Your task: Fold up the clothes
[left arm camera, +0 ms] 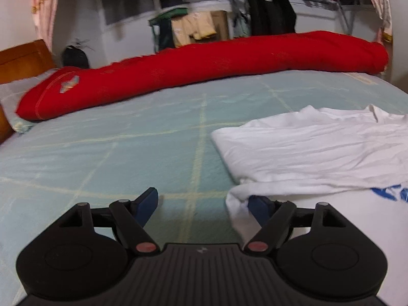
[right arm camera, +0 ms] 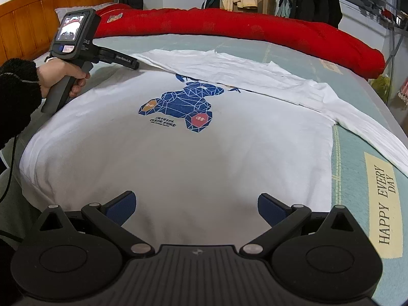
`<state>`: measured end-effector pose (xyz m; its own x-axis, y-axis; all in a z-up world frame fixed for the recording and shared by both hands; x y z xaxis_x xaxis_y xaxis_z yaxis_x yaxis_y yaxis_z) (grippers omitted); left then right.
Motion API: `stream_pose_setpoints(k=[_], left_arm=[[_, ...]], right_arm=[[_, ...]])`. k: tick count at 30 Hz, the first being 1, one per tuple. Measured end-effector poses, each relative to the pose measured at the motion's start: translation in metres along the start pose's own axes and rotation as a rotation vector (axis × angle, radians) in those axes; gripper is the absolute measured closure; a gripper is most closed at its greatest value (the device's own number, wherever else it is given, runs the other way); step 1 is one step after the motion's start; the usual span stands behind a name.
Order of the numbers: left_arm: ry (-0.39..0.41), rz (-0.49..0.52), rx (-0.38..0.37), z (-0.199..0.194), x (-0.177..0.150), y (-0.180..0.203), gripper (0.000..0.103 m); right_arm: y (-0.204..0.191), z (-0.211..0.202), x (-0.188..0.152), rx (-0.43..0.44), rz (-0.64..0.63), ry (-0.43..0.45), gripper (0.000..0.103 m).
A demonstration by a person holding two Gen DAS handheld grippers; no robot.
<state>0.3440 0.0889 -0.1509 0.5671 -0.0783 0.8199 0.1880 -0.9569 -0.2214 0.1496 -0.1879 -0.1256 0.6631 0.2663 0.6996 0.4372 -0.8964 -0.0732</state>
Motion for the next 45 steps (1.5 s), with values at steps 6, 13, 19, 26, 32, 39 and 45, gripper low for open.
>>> stream_pose_setpoints(k=[6, 13, 19, 26, 32, 39, 45], left_arm=[[-0.074, -0.152, 0.031, -0.008, -0.021, -0.043, 0.03], [0.003, -0.236, -0.221, -0.027, 0.024, -0.037, 0.031], [-0.007, -0.217, -0.473, -0.012, 0.046, 0.02, 0.041], [-0.113, -0.244, -0.404, 0.024, 0.014, -0.004, 0.047], [-0.075, -0.273, -0.381, 0.014, 0.03, -0.035, 0.047], [-0.095, -0.238, -0.527, 0.034, 0.062, 0.018, 0.046], [-0.133, -0.212, -0.461, 0.072, 0.051, 0.028, 0.045]], right_arm=[[-0.006, 0.005, 0.001, 0.016, -0.016, -0.009, 0.0], [-0.005, 0.007, 0.001, 0.019, -0.007, -0.009, 0.0], [-0.007, 0.007, 0.005, 0.016, -0.01, -0.001, 0.0], [0.0, 0.009, 0.007, 0.022, 0.0, 0.01, 0.0], [0.011, 0.016, 0.008, 0.027, 0.029, 0.02, 0.0], [0.015, 0.02, 0.011, 0.023, 0.033, 0.018, 0.0], [0.019, 0.023, 0.009, 0.018, 0.034, 0.006, 0.0]])
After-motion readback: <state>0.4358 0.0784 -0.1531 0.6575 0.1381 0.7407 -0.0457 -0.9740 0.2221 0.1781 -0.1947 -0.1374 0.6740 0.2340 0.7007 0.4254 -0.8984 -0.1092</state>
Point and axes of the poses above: each gripper's, at about its wrist camera, not at the fingertips, and z roughly the way its jaws point, y to its right, x to its top, the point moved 8 cm from there along z, roughly the way its jaws point, and after that the axes turned 5 degrees about x, right-handed, at the moved point
